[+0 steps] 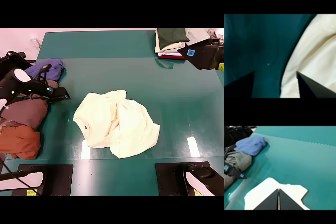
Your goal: Fold the shirts.
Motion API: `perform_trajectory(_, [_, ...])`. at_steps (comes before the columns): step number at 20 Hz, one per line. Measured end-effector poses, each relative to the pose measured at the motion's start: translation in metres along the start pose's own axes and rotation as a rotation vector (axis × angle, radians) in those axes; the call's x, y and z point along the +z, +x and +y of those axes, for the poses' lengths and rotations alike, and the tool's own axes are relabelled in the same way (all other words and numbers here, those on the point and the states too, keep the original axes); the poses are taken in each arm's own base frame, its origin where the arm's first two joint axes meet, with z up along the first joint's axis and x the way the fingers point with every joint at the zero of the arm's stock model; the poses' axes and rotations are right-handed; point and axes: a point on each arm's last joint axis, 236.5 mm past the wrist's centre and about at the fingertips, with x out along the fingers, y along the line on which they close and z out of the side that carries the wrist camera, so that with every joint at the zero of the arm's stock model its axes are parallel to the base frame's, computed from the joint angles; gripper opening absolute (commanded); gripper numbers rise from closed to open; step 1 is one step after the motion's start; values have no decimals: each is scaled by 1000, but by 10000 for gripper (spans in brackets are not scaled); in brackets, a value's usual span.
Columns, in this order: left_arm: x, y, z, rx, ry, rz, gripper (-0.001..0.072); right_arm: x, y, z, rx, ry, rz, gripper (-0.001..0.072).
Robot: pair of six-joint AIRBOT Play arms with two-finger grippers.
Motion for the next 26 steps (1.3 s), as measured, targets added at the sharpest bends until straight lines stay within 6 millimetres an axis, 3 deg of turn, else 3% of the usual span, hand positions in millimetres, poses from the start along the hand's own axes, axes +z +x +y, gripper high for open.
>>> perform_trajectory(3, [-11,30,-5,-49,-14,57,612,-1,0,0,1,0,5,17])
perform_trajectory(7, [-26,62,-35,-111,9,116,602,-1,0,1,2,0,6,17])
perform_trajectory(8, [-27,66,-41,-116,21,120,394,-2,0,0,2,0,8,17])
perform_trajectory(9, [-27,70,-44,-116,28,118,47,-2,0,0,1,0,8,17])
perform_trajectory(11, [-26,73,-47,-111,44,119,26,-8,1,-4,-7,7,25,17])
perform_trajectory(13, [-11,65,-55,-127,56,87,26,-25,5,-20,-38,38,70,17])
perform_trajectory(16, [22,40,-66,-149,83,20,26,-79,11,-68,-129,154,198,23])
perform_trajectory(17, [33,31,-71,-157,94,-5,26,-104,11,-89,-169,218,248,170])
perform_trajectory(18, [43,23,-75,-163,105,-26,26,-130,11,-110,-210,287,297,383])
perform_trajectory(19, [51,15,-79,-167,116,-43,25,-160,8,-131,-249,371,352,458])
perform_trajectory(22, [65,2,-86,-176,134,-81,25,-245,2,-173,-314,599,501,458])
perform_trajectory(24, [71,-3,-88,-180,139,-96,26,-291,4,-183,-309,700,589,458])
perform_trajectory(26, [73,-5,-89,-182,140,-103,26,-324,10,-182,-272,766,662,458])
